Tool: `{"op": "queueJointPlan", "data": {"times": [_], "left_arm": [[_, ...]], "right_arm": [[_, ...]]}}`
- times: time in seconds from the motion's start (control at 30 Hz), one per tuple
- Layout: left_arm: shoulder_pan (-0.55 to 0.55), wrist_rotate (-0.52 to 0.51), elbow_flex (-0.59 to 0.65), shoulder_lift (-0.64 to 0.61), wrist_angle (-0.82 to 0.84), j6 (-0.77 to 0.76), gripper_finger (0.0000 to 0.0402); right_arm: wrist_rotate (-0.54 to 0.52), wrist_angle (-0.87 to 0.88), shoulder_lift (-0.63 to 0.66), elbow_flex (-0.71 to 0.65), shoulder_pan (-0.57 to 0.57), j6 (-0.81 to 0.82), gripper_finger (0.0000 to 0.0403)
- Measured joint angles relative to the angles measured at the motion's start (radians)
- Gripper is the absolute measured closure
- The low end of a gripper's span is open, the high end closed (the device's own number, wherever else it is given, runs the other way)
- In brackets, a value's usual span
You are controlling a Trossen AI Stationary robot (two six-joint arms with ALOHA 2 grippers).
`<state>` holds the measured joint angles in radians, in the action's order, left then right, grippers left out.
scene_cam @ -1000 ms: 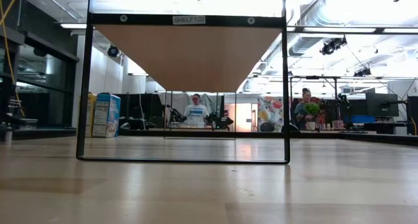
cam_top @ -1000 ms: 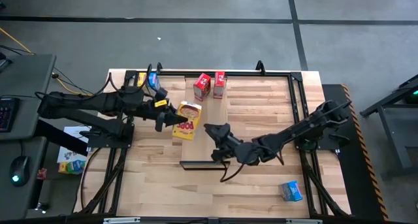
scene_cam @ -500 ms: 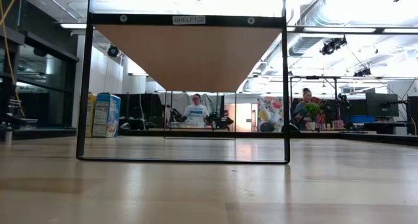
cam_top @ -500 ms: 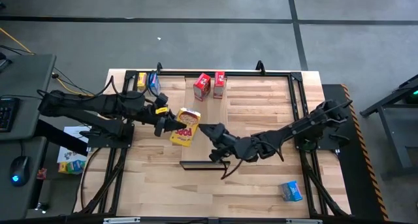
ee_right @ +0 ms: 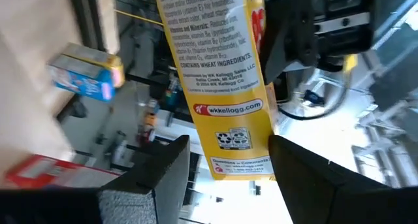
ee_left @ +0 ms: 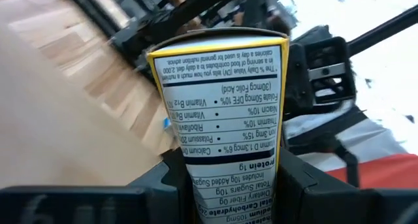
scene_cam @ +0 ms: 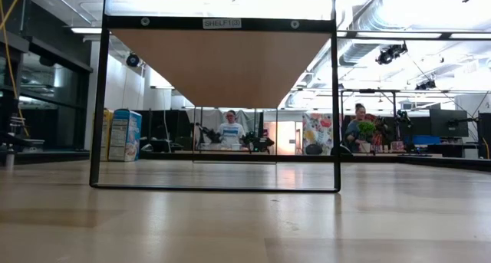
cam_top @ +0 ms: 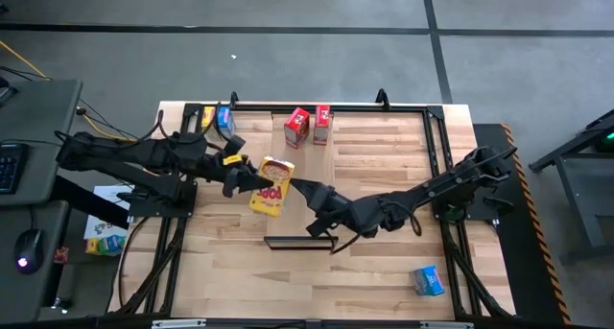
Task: Stack cereal on shelf
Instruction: Put the bottom yellow cereal box on the shelf
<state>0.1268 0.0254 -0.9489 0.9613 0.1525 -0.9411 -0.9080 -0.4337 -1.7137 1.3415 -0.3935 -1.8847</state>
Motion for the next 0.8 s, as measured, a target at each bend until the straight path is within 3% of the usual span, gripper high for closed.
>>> {"op": "queueJointPlan", "data": {"times": [0.27, 0.47, 0.8], "left_arm": [[0.000, 0.015, -0.038, -0.012, -0.017, -0.016, 0.0282], [0.000, 0.028, -0.054, -0.013, -0.017, 0.004, 0.0282], [0.001, 0.044, -0.055, -0.017, -0.015, -0.026, 0.0282]], "right_arm": [[0.010, -0.130, 0.000, 0.001, -0.001, -0.189, 0.0198], [0.000, -0.175, -0.001, 0.001, -0.013, -0.236, 0.0198], [0.094, -0.214, -0.001, 0.001, -0.023, -0.319, 0.0198]]}}
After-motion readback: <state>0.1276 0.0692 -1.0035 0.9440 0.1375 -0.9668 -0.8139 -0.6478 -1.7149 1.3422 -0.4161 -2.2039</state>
